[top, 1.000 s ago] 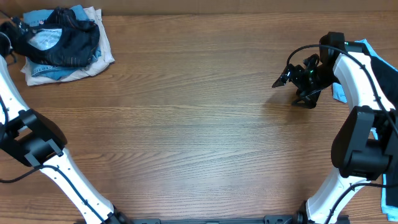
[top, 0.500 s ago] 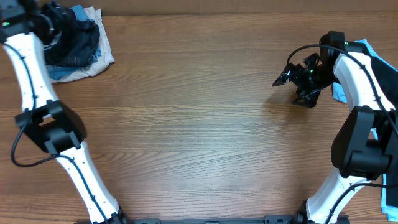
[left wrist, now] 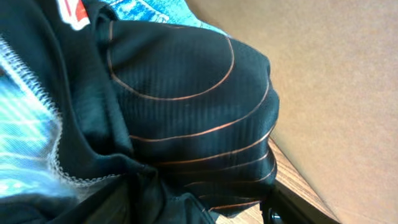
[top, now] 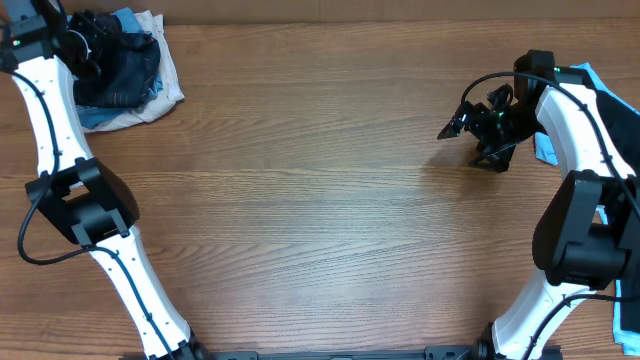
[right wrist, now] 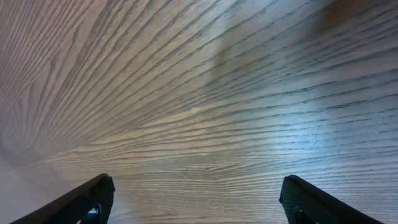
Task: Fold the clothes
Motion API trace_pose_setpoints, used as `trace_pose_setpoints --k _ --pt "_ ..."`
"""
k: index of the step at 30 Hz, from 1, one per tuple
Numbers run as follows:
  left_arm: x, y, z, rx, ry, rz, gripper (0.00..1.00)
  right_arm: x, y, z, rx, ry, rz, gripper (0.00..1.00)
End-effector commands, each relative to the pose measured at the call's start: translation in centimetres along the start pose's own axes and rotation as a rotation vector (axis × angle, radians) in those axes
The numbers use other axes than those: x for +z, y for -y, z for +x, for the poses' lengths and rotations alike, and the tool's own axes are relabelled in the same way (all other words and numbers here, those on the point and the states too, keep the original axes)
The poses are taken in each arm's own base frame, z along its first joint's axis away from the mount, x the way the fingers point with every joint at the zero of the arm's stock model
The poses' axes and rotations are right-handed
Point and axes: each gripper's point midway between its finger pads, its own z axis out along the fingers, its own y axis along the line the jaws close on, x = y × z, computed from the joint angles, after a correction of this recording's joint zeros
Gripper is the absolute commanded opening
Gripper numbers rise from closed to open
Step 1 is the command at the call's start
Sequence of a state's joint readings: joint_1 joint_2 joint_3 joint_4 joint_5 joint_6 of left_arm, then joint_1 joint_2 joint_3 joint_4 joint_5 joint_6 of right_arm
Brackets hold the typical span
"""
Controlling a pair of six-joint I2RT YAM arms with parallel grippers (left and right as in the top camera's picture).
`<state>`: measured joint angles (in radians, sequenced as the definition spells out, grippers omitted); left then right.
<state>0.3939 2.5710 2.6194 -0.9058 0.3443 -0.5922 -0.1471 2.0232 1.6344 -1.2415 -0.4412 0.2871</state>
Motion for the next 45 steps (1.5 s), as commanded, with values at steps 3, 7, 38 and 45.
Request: trace_pose_setpoints --k 3,7,38,45 --pt "-1.9 2.5 -1.4 0.066 0.044 0.061 0.55 -0.6 -0.7 -0.5 -0.022 0.022 -0.015 0.90" --pt "-1.8 3.2 -1.1 0.076 0.037 0.085 0.19 -0.6 -0.7 -0.5 -0.023 0.023 -0.015 0.90" --pt "-8.8 1.4 -3.2 0.037 0.084 -0.007 0.86 -0.6 -0.8 -0.7 -0.028 0.034 -0.019 0.90" --pt "-5.3 -2.9 -4.2 -0.070 0.078 -0.038 0.80 -0.6 -0.8 -0.8 -0.030 0.036 -0.020 0.90"
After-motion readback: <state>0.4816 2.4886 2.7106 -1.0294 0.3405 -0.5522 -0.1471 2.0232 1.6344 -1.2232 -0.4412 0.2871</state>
